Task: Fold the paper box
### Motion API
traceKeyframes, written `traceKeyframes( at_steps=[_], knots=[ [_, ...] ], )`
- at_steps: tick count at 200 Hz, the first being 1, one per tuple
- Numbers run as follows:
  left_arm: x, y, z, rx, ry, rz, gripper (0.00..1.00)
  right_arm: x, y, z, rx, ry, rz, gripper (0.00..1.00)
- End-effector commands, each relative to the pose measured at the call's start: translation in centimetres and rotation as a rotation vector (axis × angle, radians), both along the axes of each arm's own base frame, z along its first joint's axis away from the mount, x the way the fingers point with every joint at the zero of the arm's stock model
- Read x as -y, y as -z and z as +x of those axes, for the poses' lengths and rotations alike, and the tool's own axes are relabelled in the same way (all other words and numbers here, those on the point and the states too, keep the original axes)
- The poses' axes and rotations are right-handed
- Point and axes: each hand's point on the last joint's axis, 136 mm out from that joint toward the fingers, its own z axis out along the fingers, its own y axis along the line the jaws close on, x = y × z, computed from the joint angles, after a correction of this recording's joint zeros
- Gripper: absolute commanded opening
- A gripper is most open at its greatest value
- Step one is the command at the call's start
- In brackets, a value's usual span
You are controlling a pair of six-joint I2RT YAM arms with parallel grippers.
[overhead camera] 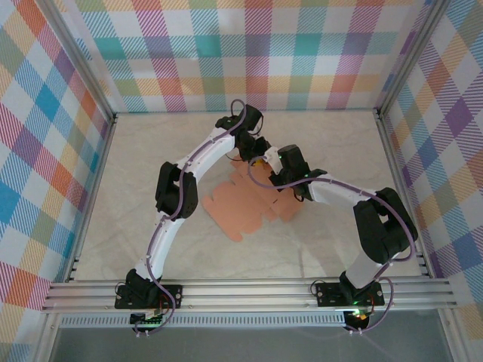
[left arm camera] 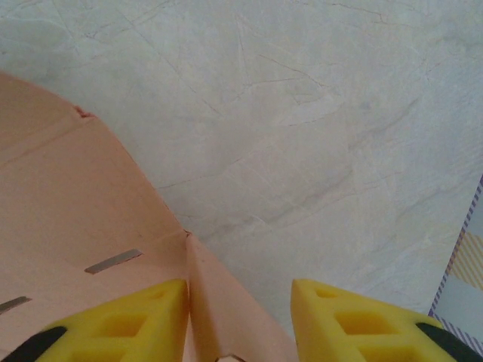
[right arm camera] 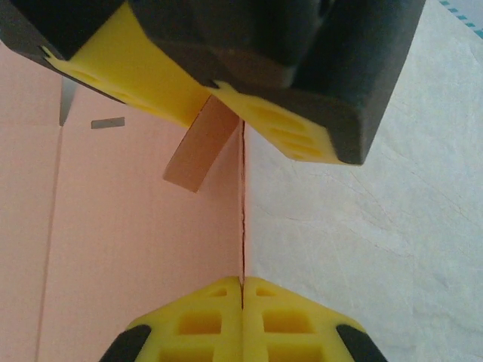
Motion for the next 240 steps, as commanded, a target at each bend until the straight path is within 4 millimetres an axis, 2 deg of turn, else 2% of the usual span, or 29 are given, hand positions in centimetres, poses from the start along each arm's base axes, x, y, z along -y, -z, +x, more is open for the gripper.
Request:
traceKeyframes(
  at_steps=[1, 17, 39, 49, 56, 72, 81, 111, 127, 145, 160, 183, 198, 211, 229, 240],
  knots=[
    [0.9, -1.1, -1.1, -0.009, 0.031, -0.027, 0.3, -0.6, -1.3, 0.7, 0.024, -0.014, 0.02, 0.0],
    [0.8, -1.1, -1.2, -0.011, 0.031, -0.027, 0.16, -0.6, -1.1, 0.7, 0.021, -0.012, 0.017, 0.0],
    [0.8, -1.1, -1.2, -0.013, 0.031, -0.027, 0.15, -0.5, -0.9, 0.8, 0.019, -0.007, 0.01, 0.0],
    [0.8, -1.3, -1.2, -0.006, 0.033, -0.027, 0.24, -0.4, -0.8, 0.8, 0.021, -0.003, 0.007, 0.0],
    [0.8, -1.6, -1.1, 0.007, 0.037, -0.028, 0.37, -0.3, -0.8, 0.9, 0.024, 0.001, 0.004, 0.0],
    [0.8, -3.0, -1.0, 0.066, 0.064, -0.044, 0.61, 0.0, -0.8, 1.0, 0.028, 0.011, -0.002, 0.0],
    [0.4, -3.9, -0.9, 0.104, 0.065, -0.034, 0.68, 0.1, -0.8, 1.0, 0.028, 0.011, -0.005, 0.0],
    [-1.9, -7.2, -0.8, 0.231, 0.068, -0.015, 0.82, 0.6, -0.8, 0.8, -0.003, 0.014, 0.036, 0.0],
    [-3.9, -8.3, -0.8, 0.308, 0.064, -0.011, 0.88, 0.4, -1.0, 0.3, -0.048, -0.02, 0.098, 0.0],
    [-6.8, -8.7, -0.8, 0.384, 0.044, -0.021, 0.93, -0.2, -1.3, -1.1, -0.126, -0.1, 0.166, 0.0],
    [-9.6, -8.0, -1.2, 0.397, 0.049, -0.013, 0.97, -0.3, -1.4, -1.8, -0.168, -0.14, 0.183, 0.0],
    [-13.4, -6.9, -2.1, 0.43, 0.063, 0.008, 0.99, 0.0, -1.5, -2.1, -0.2, -0.161, 0.197, 0.0],
    [-15.1, -6.6, -2.8, 0.473, 0.097, 0.003, 0.99, 0.1, -1.8, -2.3, -0.206, -0.179, 0.206, 0.0],
    [-16.0, -5.9, -3.5, 0.492, 0.142, 0.022, 0.94, 0.1, -2.1, -2.6, -0.209, -0.2, 0.219, 0.0],
    [-16.7, -4.2, -4.0, 0.46, 0.197, 0.062, 0.82, -0.2, -2.5, -3.3, -0.22, -0.248, 0.238, 0.0],
    [-16.9, -3.1, -4.4, 0.423, 0.247, 0.092, 0.8, -0.1, -2.6, -3.5, -0.224, -0.257, 0.238, 0.0]
  ],
)
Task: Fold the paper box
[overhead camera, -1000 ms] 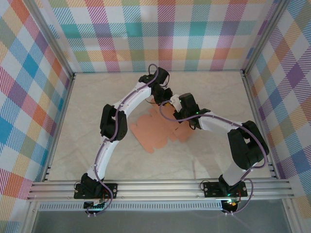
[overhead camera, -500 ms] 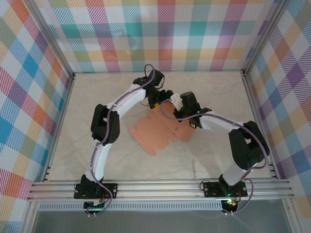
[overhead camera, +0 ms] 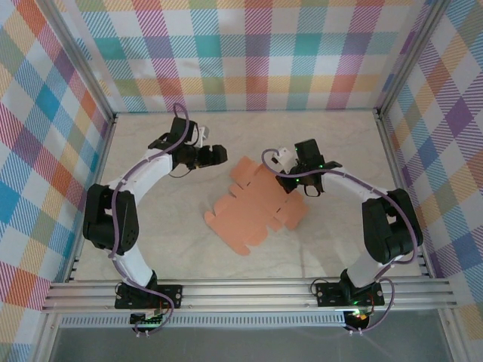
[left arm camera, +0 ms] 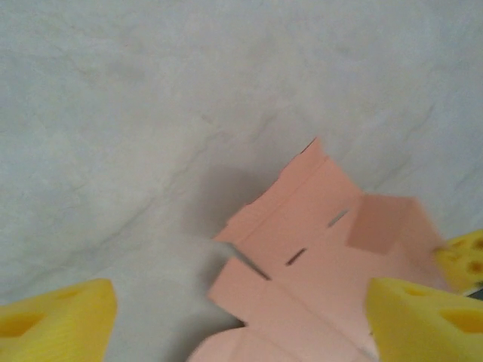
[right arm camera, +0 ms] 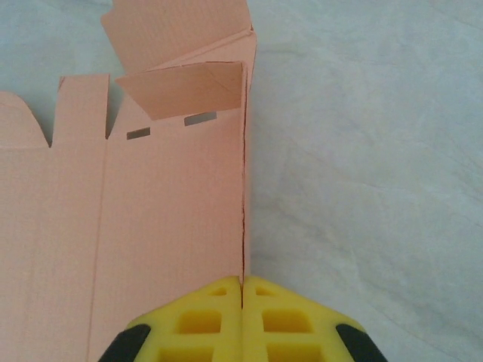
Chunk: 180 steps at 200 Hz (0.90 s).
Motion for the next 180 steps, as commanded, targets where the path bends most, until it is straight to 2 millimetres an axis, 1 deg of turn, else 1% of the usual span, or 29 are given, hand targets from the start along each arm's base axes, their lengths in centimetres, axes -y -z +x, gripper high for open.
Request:
traceKeyframes(
  at_steps=[1, 22, 49, 76, 93, 98, 120, 141, 144, 147, 154, 165, 168, 170, 180],
  knots=[
    [0.6, 0.8, -0.8, 0.023, 0.163, 0.056, 0.8, -0.9, -2.9, -0.8, 0.025, -0.091, 0.065, 0.0],
    [0.7, 2.6, -1.9, -0.021, 0.231, 0.081, 0.79, -0.6, -3.3, -0.6, 0.023, -0.077, 0.081, 0.0],
    [1.6, 3.8, -3.0, -0.046, 0.288, 0.029, 0.78, -0.2, -4.1, -0.2, 0.034, -0.054, 0.116, 0.0],
    [2.9, 4.7, -3.2, -0.044, 0.32, -0.031, 0.78, -0.2, -4.8, -0.1, 0.033, -0.054, 0.157, 0.0],
    [4.0, 5.0, -3.0, -0.03, 0.332, -0.061, 0.75, -0.3, -4.9, -0.2, 0.03, -0.056, 0.163, 0.0],
    [4.3, 5.1, -3.0, -0.031, 0.34, -0.073, 0.72, -0.3, -4.9, -0.3, 0.03, -0.056, 0.165, 0.0],
    [5.4, 6.1, -3.2, -0.052, 0.363, -0.062, 0.68, -0.1, -5.1, -0.3, 0.031, -0.049, 0.174, 0.0],
    [6.1, 7.1, -3.2, -0.065, 0.377, -0.045, 0.6, 0.0, -5.4, -0.2, 0.033, -0.044, 0.186, 0.0],
    [6.2, 7.3, -3.2, -0.07, 0.378, -0.045, 0.55, 0.0, -5.4, -0.2, 0.032, -0.042, 0.188, 0.0],
    [6.2, 7.4, -3.2, -0.073, 0.378, -0.042, 0.53, 0.1, -5.5, -0.2, 0.033, -0.04, 0.19, 0.0],
    [6.3, 7.6, -3.1, -0.076, 0.378, -0.037, 0.5, 0.2, -5.5, -0.1, 0.035, -0.034, 0.191, 0.0],
    [6.5, 7.8, -3.2, -0.077, 0.38, -0.032, 0.48, 0.2, -5.6, 0.0, 0.035, -0.031, 0.192, 0.0],
    [6.6, 7.8, -3.2, -0.08, 0.38, -0.033, 0.42, 0.2, -5.6, 0.0, 0.035, -0.03, 0.192, 0.0],
    [6.6, 7.8, -3.2, -0.08, 0.38, -0.032, 0.4, 0.2, -5.6, 0.0, 0.035, -0.03, 0.192, 0.0],
    [6.8, 7.8, -3.3, -0.081, 0.382, -0.03, 0.36, 0.2, -5.5, 0.0, 0.032, -0.029, 0.191, 0.0]
  ],
)
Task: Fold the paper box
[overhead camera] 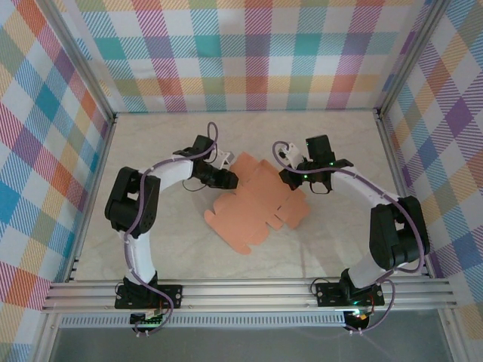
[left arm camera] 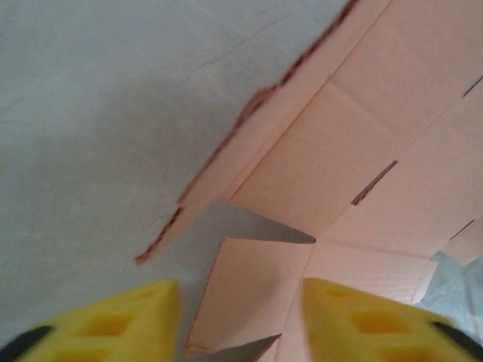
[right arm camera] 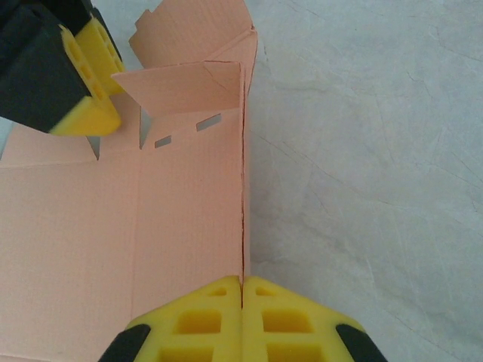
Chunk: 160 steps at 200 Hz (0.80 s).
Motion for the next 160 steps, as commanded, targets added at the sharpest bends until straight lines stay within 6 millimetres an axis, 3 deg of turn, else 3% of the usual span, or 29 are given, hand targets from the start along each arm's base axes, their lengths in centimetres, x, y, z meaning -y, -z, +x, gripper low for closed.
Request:
traceKeyframes(
  at_steps=[1, 8, 16, 49, 79, 130, 160],
  knots=[
    [1.0, -1.2, 0.7, 0.038, 0.016, -0.02, 0.35, -0.4, -2.4, 0.4, 0.049, -0.008, 0.053, 0.0],
    [1.1, -1.3, 0.7, 0.042, 0.018, -0.017, 0.34, -0.3, -2.3, 0.4, 0.046, -0.008, 0.05, 0.0],
    [1.2, -1.5, 0.6, 0.048, 0.019, -0.014, 0.25, -0.3, -2.2, 0.4, 0.041, -0.006, 0.046, 0.0],
    [1.2, -2.1, 0.2, 0.065, 0.023, -0.007, 0.23, -0.3, -1.5, 0.4, 0.022, -0.006, 0.036, 0.0],
    [1.3, -2.6, 0.0, 0.077, 0.025, -0.012, 0.1, -0.1, -1.3, 0.5, 0.021, -0.001, 0.028, 0.0],
    [1.4, -3.1, -1.0, 0.178, 0.042, 0.051, 0.09, 0.3, -1.0, 1.2, 0.008, 0.049, 0.009, 0.0],
    [2.1, -3.5, -1.3, 0.397, 0.042, 0.157, 0.12, 0.7, -0.7, 1.8, 0.002, 0.092, -0.002, 0.0]
  ],
)
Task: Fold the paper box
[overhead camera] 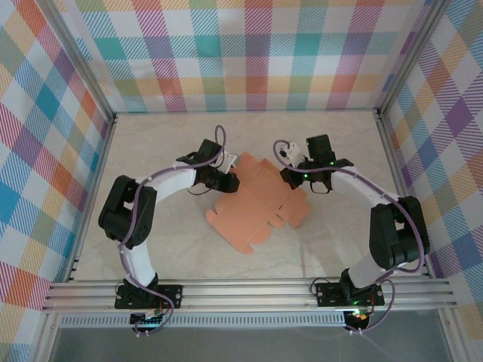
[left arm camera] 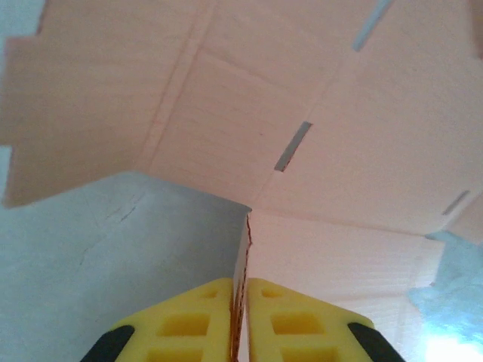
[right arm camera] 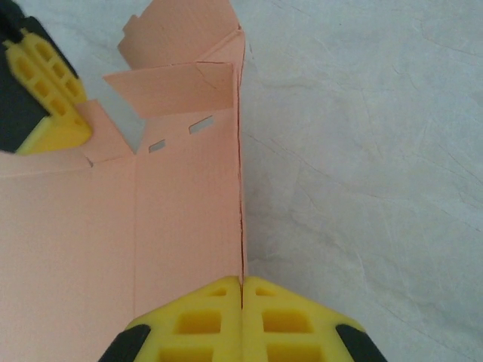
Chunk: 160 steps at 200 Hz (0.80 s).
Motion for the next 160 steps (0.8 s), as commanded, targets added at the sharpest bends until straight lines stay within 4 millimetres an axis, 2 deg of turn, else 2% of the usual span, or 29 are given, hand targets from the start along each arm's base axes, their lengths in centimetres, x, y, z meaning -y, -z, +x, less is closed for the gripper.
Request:
traceKeyframes(
  at_steps=[1, 20, 51, 87, 112, 136, 160],
  knots=[
    [0.5, -1.7, 0.6, 0.232, -0.004, 0.076, 0.12, 0.2, -0.8, 1.3, 0.011, 0.048, 0.009, 0.0],
    [1.6, -2.1, 0.1, 0.383, 0.014, 0.153, 0.11, 0.3, -0.7, 1.5, 0.008, 0.069, 0.006, 0.0],
    [2.7, -1.6, -0.5, 0.57, 0.021, 0.334, 0.1, 0.1, -0.8, 1.6, 0.012, 0.079, 0.016, 0.0],
    [2.8, -1.4, 0.1, 0.774, -0.053, 0.65, 0.1, 0.0, -0.6, 1.6, 0.012, 0.08, 0.018, 0.0],
    [3.7, -0.7, 0.4, 0.839, -0.074, 0.79, 0.1, 0.0, -0.5, 1.6, 0.011, 0.083, 0.022, 0.0],
    [4.3, 0.0, 0.3, 0.86, -0.08, 0.834, 0.1, 0.1, -0.3, 1.6, 0.011, 0.088, 0.015, 0.0],
    [5.0, 0.5, -0.3, 0.795, -0.052, 0.719, 0.1, 0.2, -0.1, 1.6, 0.01, 0.089, 0.01, 0.0]
  ],
)
